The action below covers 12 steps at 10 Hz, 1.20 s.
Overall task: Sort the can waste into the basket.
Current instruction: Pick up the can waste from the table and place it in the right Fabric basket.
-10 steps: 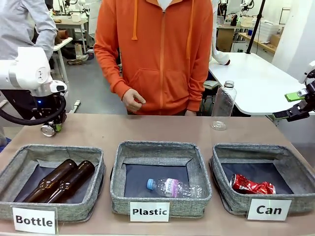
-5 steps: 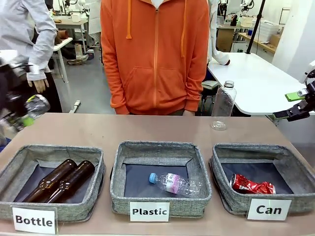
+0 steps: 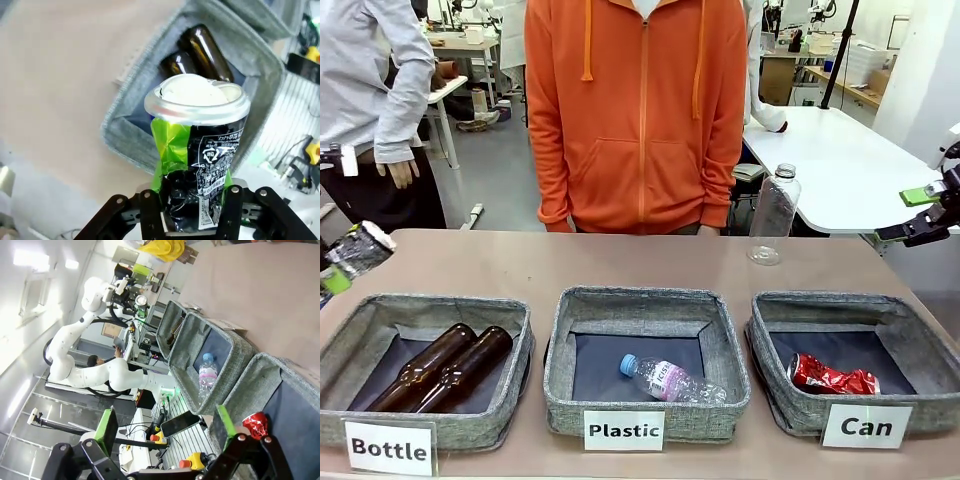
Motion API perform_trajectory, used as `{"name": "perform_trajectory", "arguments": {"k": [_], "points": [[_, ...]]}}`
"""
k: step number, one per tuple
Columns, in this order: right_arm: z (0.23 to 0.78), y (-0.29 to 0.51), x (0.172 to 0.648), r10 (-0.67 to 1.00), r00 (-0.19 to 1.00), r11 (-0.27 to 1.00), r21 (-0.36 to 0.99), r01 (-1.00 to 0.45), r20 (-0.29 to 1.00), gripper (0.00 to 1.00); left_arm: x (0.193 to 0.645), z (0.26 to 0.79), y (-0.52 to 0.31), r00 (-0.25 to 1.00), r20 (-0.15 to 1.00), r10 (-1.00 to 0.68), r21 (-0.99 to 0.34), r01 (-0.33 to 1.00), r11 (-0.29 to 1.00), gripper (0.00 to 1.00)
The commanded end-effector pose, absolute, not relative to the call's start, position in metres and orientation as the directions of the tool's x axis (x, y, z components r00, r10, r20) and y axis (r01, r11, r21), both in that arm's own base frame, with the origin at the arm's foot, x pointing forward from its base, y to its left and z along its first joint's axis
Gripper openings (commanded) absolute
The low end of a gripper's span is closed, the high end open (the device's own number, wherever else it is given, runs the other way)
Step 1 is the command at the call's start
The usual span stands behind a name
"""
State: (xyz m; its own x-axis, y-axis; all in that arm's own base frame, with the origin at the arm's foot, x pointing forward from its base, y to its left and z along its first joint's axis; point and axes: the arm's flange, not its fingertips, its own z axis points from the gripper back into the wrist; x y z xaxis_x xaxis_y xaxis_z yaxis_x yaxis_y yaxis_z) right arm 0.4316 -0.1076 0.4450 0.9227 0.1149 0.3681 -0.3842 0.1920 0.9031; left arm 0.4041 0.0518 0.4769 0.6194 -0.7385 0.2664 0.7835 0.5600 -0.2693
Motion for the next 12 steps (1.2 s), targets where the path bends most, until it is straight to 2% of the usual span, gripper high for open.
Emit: {"name": "perform_trajectory", "arguments": {"k": [1,2,3,5,6,7,8,10,12], "points": [[0.446,-0.108,0.431,0.123,0.915,0.194,0.895,-0.401,0.383,1.0,0.416,0.482,0.048,0.648,0.268,-0.713,-0.265,0.761,0.592,0.0],[0.446,-0.108,0.431,0.123,0.915,0.194,0.895,-0.401,0.383,1.0,0.404,0.477,0.052,0.619,0.266,-0.738,-0.269,0.783,0.56,0.47],[0.446,-0.108,0.431,0.123,0.915,0.194,0.895,-0.401,0.383,1.0,0.397,0.476,0.025,0.589,0.352,-0.727,-0.276,0.808,0.521,0.47],[0.446,-0.108,0.431,0.123,0.915,0.194,0.895,-0.401,0.383,1.0,0.378,0.502,-0.071,0.417,0.451,-0.789,-0.107,0.903,0.416,0.47],[0.445,-0.107,0.432,0.115,0.923,0.192,0.903,-0.384,0.368,1.0,0.37,0.521,-0.137,0.268,0.512,-0.816,-0.017,0.953,0.302,0.47],[0.472,-0.131,0.41,0.071,0.916,0.236,0.885,-0.401,0.396,1.0,0.363,0.534,-0.196,0.167,0.525,-0.835,0.055,0.972,0.229,0.47],[0.483,-0.147,0.392,0.087,0.93,0.269,0.89,-0.368,0.358,1.0,0.363,0.541,-0.256,0.078,0.525,-0.847,0.123,0.978,0.166,0.47],[0.5,-0.185,0.363,0.043,0.943,0.385,0.866,-0.32,0.329,1.0,0.356,0.547,-0.374,-0.068,0.532,-0.844,0.136,0.991,0.006,0.47],[0.511,-0.234,0.328,-0.064,0.932,0.451,0.843,-0.293,0.358,1.0,0.344,0.534,-0.495,-0.256,0.486,-0.836,0.293,0.949,-0.12,0.47]]}}
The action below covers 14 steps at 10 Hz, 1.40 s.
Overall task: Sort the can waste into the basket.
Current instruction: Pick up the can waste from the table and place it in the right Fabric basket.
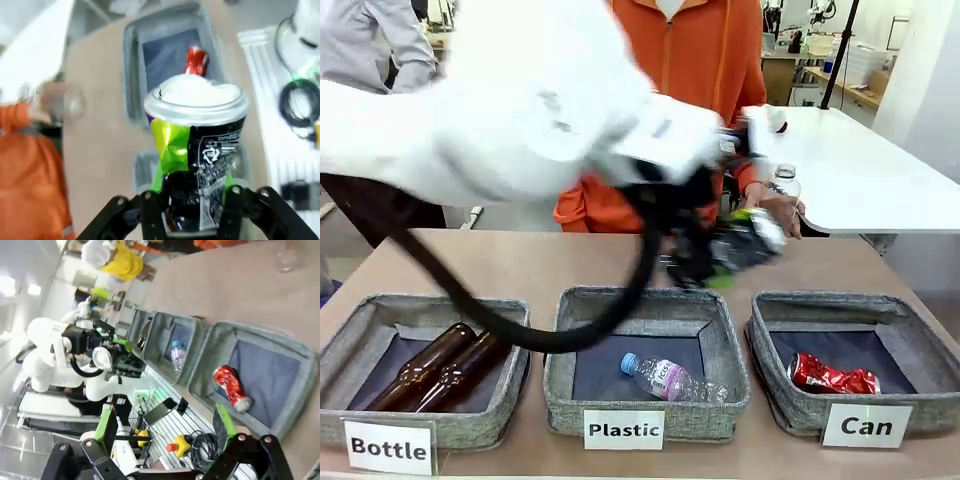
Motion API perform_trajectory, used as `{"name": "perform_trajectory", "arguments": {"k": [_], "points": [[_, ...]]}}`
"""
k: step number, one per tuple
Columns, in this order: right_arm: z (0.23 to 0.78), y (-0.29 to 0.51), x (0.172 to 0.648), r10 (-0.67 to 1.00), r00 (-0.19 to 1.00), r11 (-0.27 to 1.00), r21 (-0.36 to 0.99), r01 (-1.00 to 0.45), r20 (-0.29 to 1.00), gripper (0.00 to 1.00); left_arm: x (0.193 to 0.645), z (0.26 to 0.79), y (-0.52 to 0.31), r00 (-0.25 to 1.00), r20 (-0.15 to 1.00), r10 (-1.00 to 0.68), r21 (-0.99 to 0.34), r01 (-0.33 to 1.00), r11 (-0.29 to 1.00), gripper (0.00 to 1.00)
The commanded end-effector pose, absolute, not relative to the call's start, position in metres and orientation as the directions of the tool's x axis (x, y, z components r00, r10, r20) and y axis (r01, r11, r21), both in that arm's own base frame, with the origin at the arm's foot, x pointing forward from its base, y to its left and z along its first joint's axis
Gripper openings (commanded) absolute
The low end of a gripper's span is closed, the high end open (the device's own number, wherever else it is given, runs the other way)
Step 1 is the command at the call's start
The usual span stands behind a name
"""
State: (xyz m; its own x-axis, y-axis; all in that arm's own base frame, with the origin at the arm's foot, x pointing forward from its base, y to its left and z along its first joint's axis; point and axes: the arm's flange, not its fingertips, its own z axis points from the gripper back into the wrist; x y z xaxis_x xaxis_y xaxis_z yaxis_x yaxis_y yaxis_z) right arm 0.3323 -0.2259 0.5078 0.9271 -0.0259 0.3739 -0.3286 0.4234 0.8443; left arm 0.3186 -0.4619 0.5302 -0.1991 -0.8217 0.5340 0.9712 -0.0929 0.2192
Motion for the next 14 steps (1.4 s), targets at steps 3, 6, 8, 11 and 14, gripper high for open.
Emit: {"name": "perform_trajectory", "arguments": {"k": [3,6,8,11,14], "points": [[0.51,-0.268,0.306,-0.014,0.9,0.508,0.779,-0.368,0.435,1.0,0.331,0.523,-0.635,-0.399,0.393,-0.828,0.396,0.886,-0.24,0.47],[0.511,-0.261,0.303,-0.073,0.919,0.482,0.821,-0.306,0.386,1.0,0.335,0.495,-0.703,-0.374,0.401,-0.836,0.336,0.909,-0.245,0.47],[0.511,-0.261,0.303,-0.073,0.919,0.482,0.821,-0.306,0.386,1.0,0.339,0.468,-0.734,-0.347,0.395,-0.851,0.276,0.928,-0.25,0.47],[0.511,-0.261,0.303,-0.073,0.919,0.482,0.821,-0.306,0.386,1.0,0.344,0.449,-0.747,-0.328,0.324,-0.887,0.267,0.932,-0.247,0.47],[0.507,-0.267,0.299,-0.088,0.922,0.503,0.816,-0.285,0.376,1.0,0.347,0.449,-0.745,-0.333,0.301,-0.894,0.26,0.93,-0.259,1.0]]}}
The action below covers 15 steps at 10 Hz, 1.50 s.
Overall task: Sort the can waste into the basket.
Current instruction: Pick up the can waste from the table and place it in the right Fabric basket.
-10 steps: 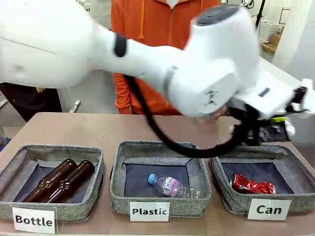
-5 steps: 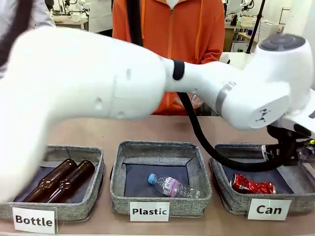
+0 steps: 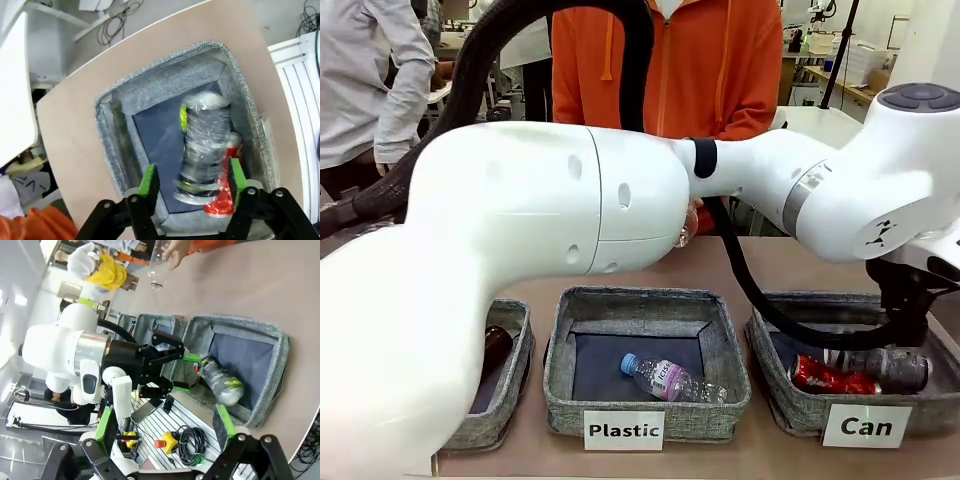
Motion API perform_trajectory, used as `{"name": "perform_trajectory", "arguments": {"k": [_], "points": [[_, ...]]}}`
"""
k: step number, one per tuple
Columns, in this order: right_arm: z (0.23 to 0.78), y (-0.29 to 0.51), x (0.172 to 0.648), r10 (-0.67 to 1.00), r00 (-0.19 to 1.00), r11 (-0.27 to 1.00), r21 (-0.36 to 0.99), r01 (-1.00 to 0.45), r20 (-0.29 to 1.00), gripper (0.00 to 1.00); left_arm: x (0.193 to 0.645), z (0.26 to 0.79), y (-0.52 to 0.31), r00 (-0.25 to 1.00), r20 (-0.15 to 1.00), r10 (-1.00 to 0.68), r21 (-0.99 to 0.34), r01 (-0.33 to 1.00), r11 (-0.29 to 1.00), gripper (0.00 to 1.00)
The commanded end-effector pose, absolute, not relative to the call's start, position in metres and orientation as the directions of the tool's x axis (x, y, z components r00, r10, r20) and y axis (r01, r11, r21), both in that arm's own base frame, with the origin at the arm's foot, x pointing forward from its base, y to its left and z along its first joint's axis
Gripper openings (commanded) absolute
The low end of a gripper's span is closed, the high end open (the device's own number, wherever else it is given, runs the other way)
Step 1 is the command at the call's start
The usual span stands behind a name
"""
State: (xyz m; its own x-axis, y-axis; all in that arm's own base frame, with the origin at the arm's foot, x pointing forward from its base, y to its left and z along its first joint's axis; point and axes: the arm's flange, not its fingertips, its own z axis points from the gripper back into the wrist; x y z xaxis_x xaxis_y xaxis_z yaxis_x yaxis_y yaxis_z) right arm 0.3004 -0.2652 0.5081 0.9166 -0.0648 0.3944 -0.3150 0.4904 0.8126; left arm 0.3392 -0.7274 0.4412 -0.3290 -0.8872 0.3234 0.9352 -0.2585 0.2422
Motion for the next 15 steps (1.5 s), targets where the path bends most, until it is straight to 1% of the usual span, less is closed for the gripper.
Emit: {"name": "perform_trajectory", "arguments": {"k": [1,2,5,11,13,15], "points": [[0.506,-0.271,0.296,-0.115,0.926,0.513,0.82,-0.254,0.359,1.0,0.346,0.448,-0.743,-0.334,0.299,-0.894,0.262,0.929,-0.26,1.0],[0.505,-0.276,0.293,-0.146,0.924,0.52,0.822,-0.232,0.353,1.0,0.347,0.447,-0.742,-0.33,0.296,-0.896,0.26,0.931,-0.257,1.0],[0.506,-0.276,0.293,-0.168,0.918,0.519,0.824,-0.229,0.36,1.0,0.349,0.445,-0.74,-0.326,0.288,-0.9,0.26,0.932,-0.254,1.0],[0.505,-0.276,0.292,-0.157,0.918,0.528,0.816,-0.234,0.365,1.0,0.35,0.446,-0.737,-0.322,0.282,-0.904,0.265,0.932,-0.249,1.0],[0.504,-0.276,0.292,-0.16,0.917,0.524,0.819,-0.234,0.365,1.0,0.35,0.449,-0.733,-0.285,0.297,-0.911,0.22,0.949,-0.225,1.0],[0.504,-0.275,0.293,-0.147,0.919,0.525,0.816,-0.24,0.365,1.0,0.347,0.454,-0.721,-0.277,0.304,-0.912,0.227,0.95,-0.213,1.0]]}}
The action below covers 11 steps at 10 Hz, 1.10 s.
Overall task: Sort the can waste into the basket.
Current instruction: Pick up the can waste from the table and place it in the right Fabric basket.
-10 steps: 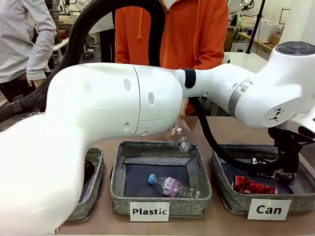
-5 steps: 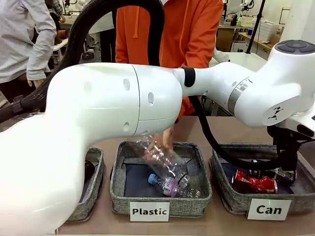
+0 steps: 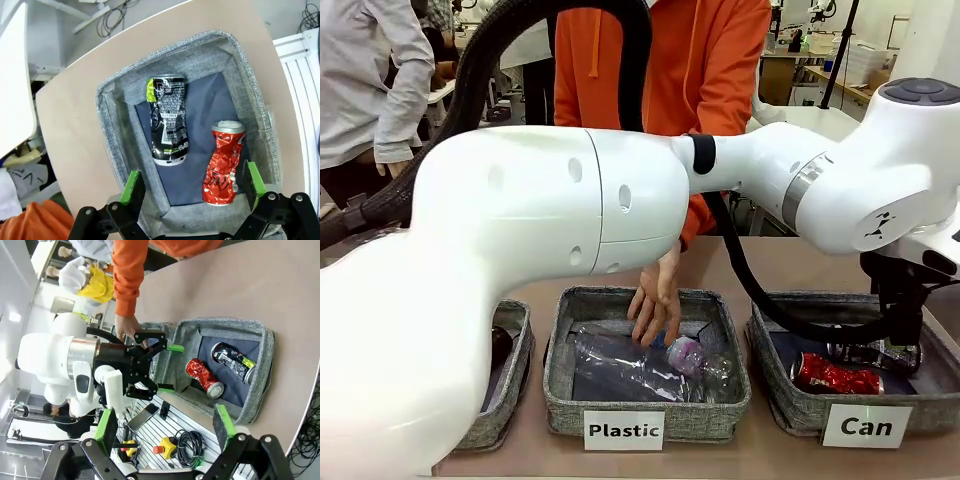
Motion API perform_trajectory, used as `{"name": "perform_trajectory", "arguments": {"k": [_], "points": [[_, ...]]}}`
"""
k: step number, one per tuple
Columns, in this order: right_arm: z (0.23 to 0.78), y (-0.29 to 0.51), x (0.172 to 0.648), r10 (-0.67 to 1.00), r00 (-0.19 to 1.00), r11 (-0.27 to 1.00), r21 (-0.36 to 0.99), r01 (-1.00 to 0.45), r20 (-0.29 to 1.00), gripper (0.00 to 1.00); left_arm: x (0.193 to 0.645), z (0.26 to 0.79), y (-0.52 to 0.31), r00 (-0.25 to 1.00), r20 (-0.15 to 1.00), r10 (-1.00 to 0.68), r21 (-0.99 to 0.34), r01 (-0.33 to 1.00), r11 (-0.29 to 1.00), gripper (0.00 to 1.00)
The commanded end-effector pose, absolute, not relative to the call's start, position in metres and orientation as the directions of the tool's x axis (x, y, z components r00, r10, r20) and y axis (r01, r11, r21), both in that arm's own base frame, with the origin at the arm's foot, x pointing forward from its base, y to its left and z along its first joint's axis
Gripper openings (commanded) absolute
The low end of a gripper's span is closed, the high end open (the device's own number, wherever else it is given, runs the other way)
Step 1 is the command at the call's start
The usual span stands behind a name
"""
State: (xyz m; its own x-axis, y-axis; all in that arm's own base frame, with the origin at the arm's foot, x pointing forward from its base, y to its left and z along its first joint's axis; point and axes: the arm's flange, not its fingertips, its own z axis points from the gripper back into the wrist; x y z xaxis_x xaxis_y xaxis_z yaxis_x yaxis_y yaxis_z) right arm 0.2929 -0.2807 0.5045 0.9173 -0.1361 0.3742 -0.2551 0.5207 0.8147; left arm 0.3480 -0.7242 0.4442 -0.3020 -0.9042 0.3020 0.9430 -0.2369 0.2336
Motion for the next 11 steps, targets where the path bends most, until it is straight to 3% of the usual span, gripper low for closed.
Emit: {"name": "perform_trajectory", "arguments": {"k": [1,6,9,11], "points": [[0.503,-0.274,0.294,-0.145,0.921,0.526,0.816,-0.239,0.363,1.0,0.347,0.455,-0.718,-0.279,0.307,-0.91,0.224,0.95,-0.216,1.0],[0.507,-0.259,0.307,-0.122,0.926,0.514,0.821,-0.248,0.356,1.0,0.351,0.487,-0.649,-0.235,0.32,-0.918,0.163,0.968,-0.19,1.0],[0.514,-0.214,0.339,-0.019,0.93,0.458,0.83,-0.318,0.367,1.0,0.372,0.541,-0.528,-0.068,0.332,-0.941,0.09,0.995,-0.04,1.0],[0.515,-0.169,0.361,0.034,0.92,0.39,0.842,-0.372,0.391,1.0,0.384,0.563,-0.426,0.051,0.402,-0.914,0.009,0.998,0.059,1.0]]}}
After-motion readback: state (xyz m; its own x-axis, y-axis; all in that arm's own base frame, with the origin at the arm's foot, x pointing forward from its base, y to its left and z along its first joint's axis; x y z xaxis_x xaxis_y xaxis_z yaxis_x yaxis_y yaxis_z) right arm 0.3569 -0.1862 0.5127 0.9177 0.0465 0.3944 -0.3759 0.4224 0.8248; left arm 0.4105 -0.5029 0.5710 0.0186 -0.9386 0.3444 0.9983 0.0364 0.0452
